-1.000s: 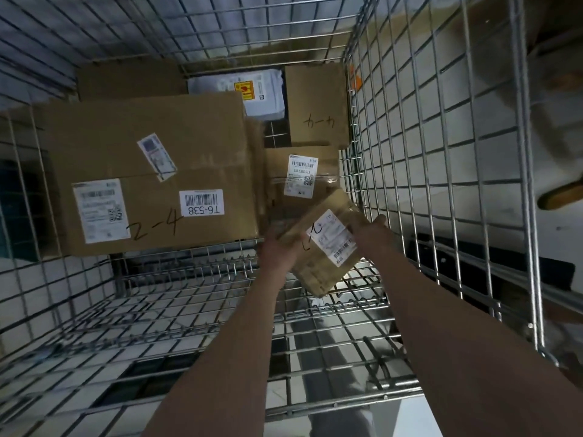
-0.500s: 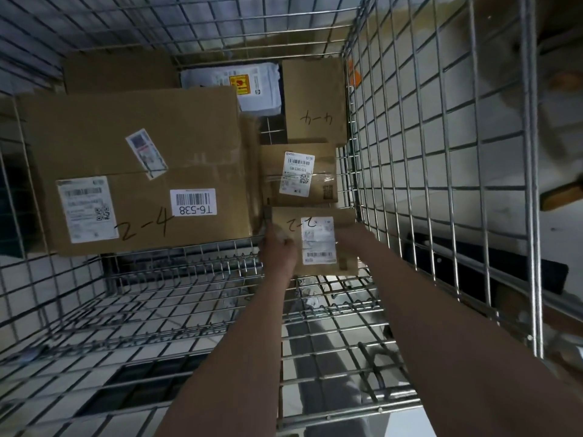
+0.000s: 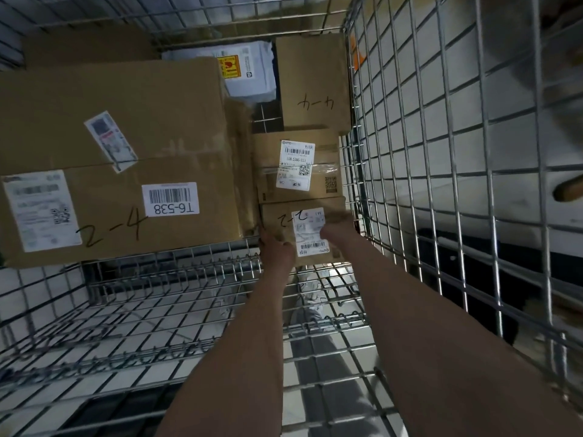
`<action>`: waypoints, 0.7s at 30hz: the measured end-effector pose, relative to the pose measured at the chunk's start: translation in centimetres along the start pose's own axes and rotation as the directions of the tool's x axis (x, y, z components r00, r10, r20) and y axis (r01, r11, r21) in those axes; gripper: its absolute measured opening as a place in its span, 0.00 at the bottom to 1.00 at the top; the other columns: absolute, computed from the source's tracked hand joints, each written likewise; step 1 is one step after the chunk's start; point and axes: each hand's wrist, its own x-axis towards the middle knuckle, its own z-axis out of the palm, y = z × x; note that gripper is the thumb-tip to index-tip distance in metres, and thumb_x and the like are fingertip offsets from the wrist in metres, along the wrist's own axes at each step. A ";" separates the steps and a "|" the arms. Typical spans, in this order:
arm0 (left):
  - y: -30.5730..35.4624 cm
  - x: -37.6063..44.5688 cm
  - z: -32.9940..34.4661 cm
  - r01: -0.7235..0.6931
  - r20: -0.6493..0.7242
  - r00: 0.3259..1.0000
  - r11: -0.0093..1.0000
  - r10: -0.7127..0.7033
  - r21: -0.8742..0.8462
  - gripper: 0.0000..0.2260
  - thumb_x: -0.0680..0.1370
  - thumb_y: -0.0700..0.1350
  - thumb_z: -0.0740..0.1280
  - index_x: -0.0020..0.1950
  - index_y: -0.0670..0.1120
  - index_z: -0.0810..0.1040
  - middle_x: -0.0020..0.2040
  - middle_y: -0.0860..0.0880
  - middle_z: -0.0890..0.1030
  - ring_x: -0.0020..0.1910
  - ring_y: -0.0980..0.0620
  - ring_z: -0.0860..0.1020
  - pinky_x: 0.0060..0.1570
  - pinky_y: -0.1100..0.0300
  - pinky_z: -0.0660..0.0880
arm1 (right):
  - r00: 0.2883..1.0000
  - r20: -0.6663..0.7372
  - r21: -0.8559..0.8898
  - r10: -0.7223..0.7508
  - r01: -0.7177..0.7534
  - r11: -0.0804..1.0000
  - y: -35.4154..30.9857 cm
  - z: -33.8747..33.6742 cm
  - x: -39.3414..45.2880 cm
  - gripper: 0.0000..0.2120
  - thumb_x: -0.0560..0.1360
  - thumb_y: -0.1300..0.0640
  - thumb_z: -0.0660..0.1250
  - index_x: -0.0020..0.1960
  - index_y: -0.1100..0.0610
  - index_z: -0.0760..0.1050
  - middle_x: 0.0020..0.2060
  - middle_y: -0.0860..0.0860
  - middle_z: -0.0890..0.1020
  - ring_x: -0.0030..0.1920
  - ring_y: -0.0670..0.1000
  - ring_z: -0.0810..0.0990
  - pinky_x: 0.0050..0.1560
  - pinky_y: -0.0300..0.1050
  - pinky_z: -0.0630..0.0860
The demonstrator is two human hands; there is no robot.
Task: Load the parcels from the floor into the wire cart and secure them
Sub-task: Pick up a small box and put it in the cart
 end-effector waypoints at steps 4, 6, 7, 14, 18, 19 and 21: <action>-1.1 2.3 0.5 0.001 -0.031 1.000 1.000 -0.001 -0.022 0.31 0.78 0.39 0.60 0.80 0.49 0.55 0.74 0.42 0.67 0.68 0.39 0.73 0.63 0.43 0.76 | 0.998 -0.040 0.029 -0.053 0.054 0.998 0.5 0.2 1.6 0.10 0.67 0.61 0.64 0.49 0.60 0.74 0.49 0.58 0.84 0.50 0.59 0.84 0.53 0.60 0.82; -2.4 3.8 0.8 -0.018 -0.026 1.000 1.000 0.017 -0.026 0.31 0.74 0.42 0.59 0.77 0.51 0.59 0.71 0.44 0.70 0.64 0.40 0.75 0.59 0.42 0.79 | 0.998 -0.040 0.042 -0.043 0.044 0.998 -0.4 0.2 -0.1 0.06 0.70 0.63 0.65 0.48 0.59 0.75 0.48 0.58 0.84 0.49 0.59 0.84 0.53 0.60 0.82; -2.8 4.4 0.8 -0.018 -0.024 1.000 1.000 0.018 -0.009 0.30 0.73 0.43 0.58 0.76 0.51 0.61 0.70 0.44 0.72 0.63 0.41 0.77 0.57 0.43 0.80 | 0.999 -0.036 0.037 -0.032 0.033 0.999 -0.5 0.2 -0.1 0.06 0.72 0.64 0.65 0.49 0.60 0.76 0.49 0.57 0.84 0.49 0.58 0.84 0.54 0.59 0.82; 3.4 -2.3 -2.9 0.035 0.061 0.997 0.964 -0.054 0.264 0.21 0.79 0.44 0.59 0.71 0.40 0.66 0.58 0.40 0.80 0.50 0.43 0.81 0.43 0.52 0.81 | 0.996 -0.083 -0.127 -0.039 0.028 0.991 -2.8 -0.3 -5.9 0.15 0.76 0.57 0.65 0.61 0.62 0.75 0.55 0.58 0.82 0.53 0.57 0.82 0.56 0.52 0.80; 8.3 -11.0 -6.9 -0.101 0.240 0.971 0.865 -0.024 0.492 0.16 0.84 0.48 0.58 0.62 0.39 0.78 0.47 0.48 0.80 0.36 0.54 0.76 0.32 0.60 0.74 | 0.986 -0.137 -0.325 -0.096 0.047 0.945 -6.5 -1.9 -15.0 0.26 0.79 0.58 0.63 0.73 0.65 0.61 0.63 0.60 0.76 0.62 0.60 0.77 0.51 0.45 0.74; 9.5 -12.9 -8.0 -0.136 0.258 0.966 0.852 0.002 0.505 0.17 0.84 0.50 0.58 0.64 0.39 0.78 0.50 0.47 0.80 0.37 0.53 0.76 0.36 0.58 0.76 | 0.976 -0.158 -0.404 -0.150 0.075 0.912 -7.3 -2.2 -17.4 0.25 0.79 0.58 0.63 0.73 0.63 0.62 0.63 0.59 0.76 0.62 0.60 0.77 0.53 0.47 0.75; 12.2 -17.4 -10.6 -0.210 0.294 0.954 0.818 0.052 0.535 0.19 0.85 0.50 0.55 0.67 0.38 0.75 0.54 0.44 0.79 0.44 0.49 0.76 0.47 0.54 0.76 | 0.944 -0.183 -0.535 -0.275 0.139 0.833 -8.9 -2.5 -22.2 0.26 0.77 0.56 0.62 0.73 0.58 0.61 0.62 0.58 0.77 0.60 0.60 0.78 0.58 0.52 0.76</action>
